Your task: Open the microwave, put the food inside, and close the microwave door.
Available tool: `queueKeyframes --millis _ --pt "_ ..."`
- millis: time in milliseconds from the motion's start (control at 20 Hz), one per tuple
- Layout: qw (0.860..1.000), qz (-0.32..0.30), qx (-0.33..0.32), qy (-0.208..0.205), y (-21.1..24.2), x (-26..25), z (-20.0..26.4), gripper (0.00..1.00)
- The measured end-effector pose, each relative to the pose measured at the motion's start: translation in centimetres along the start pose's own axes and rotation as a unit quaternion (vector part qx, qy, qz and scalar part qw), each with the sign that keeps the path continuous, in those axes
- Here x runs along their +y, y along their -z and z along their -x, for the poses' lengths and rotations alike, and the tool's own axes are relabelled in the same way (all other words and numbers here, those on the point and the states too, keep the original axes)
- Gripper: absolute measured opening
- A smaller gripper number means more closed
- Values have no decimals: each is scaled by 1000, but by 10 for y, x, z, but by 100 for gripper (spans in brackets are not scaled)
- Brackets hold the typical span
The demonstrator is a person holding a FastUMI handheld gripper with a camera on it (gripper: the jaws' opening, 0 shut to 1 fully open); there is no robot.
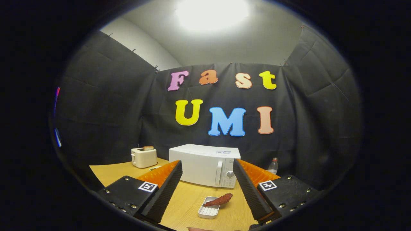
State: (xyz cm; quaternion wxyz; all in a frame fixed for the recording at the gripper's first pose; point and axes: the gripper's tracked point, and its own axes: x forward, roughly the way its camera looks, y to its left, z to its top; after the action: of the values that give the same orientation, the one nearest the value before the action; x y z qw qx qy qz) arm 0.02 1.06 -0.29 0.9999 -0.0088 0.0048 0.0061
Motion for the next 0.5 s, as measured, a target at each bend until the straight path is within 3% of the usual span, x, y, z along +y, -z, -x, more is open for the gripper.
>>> queueKeyframes --millis 500 --pt "1000 6 10 1 10 4 -10 99"
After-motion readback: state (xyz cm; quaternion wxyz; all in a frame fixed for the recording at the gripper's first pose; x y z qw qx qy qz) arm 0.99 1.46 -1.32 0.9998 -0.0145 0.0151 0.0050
